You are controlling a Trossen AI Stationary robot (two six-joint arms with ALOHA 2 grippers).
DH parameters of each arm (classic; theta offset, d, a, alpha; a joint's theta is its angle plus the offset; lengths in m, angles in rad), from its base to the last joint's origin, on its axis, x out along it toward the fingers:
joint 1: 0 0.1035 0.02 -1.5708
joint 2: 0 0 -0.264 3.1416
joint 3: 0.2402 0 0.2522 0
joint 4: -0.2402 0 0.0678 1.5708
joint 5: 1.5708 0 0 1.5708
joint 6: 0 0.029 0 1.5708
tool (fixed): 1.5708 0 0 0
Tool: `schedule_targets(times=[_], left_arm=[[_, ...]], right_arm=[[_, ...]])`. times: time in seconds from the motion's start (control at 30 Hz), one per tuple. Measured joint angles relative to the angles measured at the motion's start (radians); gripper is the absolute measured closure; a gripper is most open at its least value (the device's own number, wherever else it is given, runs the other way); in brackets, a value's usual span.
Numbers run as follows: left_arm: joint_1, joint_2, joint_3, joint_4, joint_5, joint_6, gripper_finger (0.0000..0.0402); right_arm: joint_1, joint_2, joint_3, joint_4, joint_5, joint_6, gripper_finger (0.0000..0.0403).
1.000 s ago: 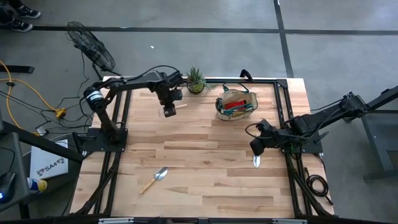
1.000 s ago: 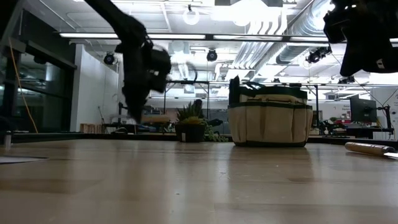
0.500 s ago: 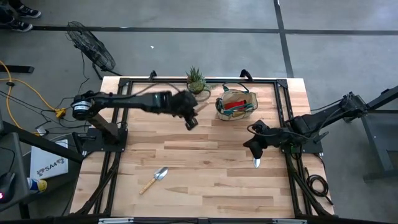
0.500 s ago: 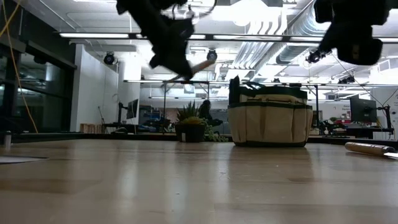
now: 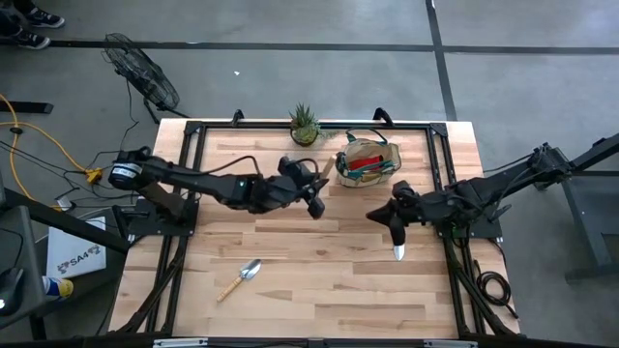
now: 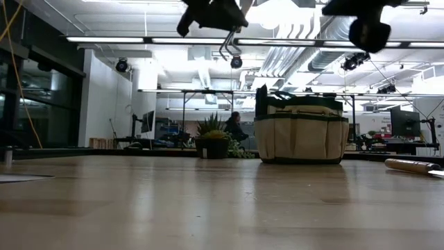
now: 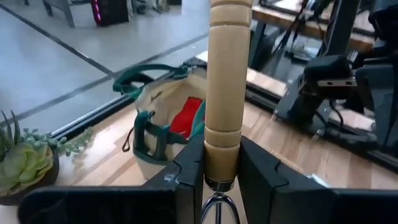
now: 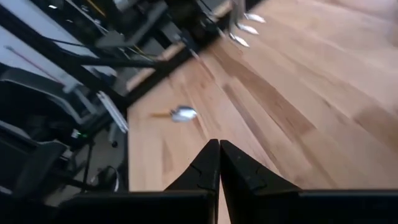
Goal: Pick & Place Garden tools in Gardening bag
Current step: Put the light brown hand rake into the light brown gardening bag
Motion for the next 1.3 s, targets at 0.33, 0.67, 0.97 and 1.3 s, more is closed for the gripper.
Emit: schedule_targets(times=[0.33,0.67,0.97,1.3], left_arm=[[-0.048,0.0,0.0,0.064,-0.145,-0.001,0.0339],[-0.08,0.0,0.0,0.094,-0.323,0.03,0.0339],[-0.086,0.033,-0.001,0.205,-0.405,0.115,0.0339],[-0.086,0.173,0.131,0.266,-0.402,0.22,0.0339]], right_arm=[[0.0,0.0,0.0,0.109,0.0,-0.047,0.04],[0.036,0.0,0.0,0.147,0.194,-0.04,0.04],[0.198,0.015,0.0,0.276,0.717,-0.118,0.04],[0.251,0.145,0.0,0.555,0.91,-0.396,0.04]])
